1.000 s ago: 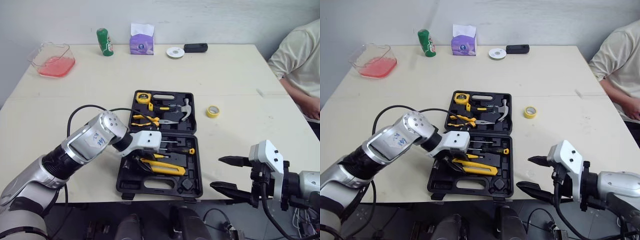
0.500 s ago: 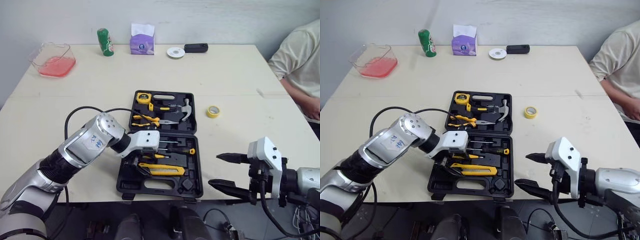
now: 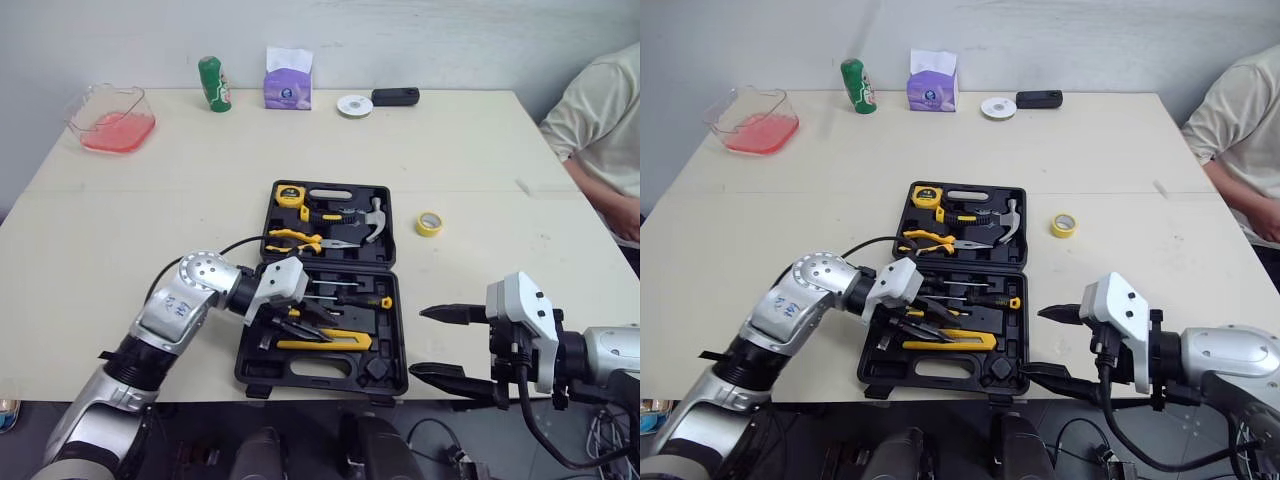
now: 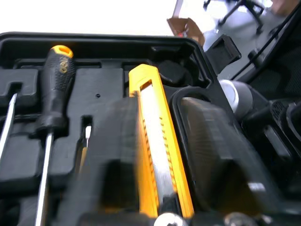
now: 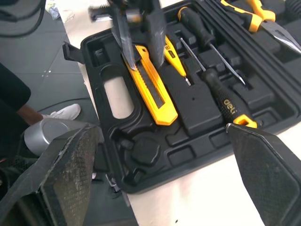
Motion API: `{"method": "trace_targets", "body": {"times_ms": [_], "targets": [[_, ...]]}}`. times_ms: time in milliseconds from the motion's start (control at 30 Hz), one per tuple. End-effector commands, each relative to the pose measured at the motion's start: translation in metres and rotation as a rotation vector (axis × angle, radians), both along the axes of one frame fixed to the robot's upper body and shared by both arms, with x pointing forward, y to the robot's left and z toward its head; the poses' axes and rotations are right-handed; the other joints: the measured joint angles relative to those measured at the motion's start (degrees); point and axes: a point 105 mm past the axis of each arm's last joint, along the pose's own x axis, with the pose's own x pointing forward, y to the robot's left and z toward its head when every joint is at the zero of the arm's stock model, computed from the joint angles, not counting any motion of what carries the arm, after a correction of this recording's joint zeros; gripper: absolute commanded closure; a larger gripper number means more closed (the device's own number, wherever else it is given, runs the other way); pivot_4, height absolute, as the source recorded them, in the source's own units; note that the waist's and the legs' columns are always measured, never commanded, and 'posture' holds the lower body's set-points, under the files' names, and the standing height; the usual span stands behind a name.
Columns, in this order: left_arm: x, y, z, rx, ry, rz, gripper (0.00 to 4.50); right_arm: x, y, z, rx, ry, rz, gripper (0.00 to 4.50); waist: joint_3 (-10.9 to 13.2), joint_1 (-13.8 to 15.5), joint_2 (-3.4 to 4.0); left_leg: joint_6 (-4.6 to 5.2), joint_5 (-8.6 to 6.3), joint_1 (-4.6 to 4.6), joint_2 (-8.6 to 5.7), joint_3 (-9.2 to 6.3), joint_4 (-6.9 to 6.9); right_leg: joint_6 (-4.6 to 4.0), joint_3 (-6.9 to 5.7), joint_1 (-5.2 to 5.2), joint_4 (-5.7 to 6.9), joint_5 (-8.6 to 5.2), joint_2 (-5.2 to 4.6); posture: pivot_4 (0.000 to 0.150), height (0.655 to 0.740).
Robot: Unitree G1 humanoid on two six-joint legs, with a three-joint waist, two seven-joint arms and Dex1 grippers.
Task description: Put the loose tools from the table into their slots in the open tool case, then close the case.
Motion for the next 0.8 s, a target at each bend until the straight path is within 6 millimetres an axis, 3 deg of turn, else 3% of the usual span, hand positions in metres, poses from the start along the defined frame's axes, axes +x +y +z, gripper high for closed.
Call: {"method": "trace_targets", "body": {"times_ms": [33,267,633,800], "targets": [[0.0,-0.001,-0.004,-0.003,-0.032,-0.005,4.42,0.0,0.001,0.004,-0.005,-0.02,0.011,0.0,0.0,0.0,0.0,0.0,0.0,0.0,0.0,0.0,0.0,0.0,0.0,0.0,0.0,0.0,0.0,0.15,0.74],[0.0,0.001,-0.019,0.069,-0.052,-0.008,4.42,0.002,0.003,0.005,-0.003,-0.026,0.018,0.0,0.0,-0.2,0.0,0.0,0.0,0.02,0.03,0.0,0.0,0.0,-0.01,0.0,0.02,0.0,0.01,0.15,0.74],[-0.01,0.022,-0.074,0.306,-0.098,-0.025,4.42,0.003,0.003,0.003,-0.007,-0.012,0.017,0.0,-0.3,-0.3,-0.03,0.01,-0.01,0.08,0.04,0.02,-0.04,0.0,0.0,0.03,0.01,0.0,-0.01,0.15,0.74],[-0.009,0.019,-0.078,0.245,-0.097,0.015,4.42,0.002,0.002,0.002,-0.015,-0.005,0.017,0.0,-0.9,-0.3,0.06,0.07,-0.06,0.49,0.07,0.02,-0.19,-0.01,0.0,0.48,-0.14,-0.01,0.0,0.15,0.74]]}}
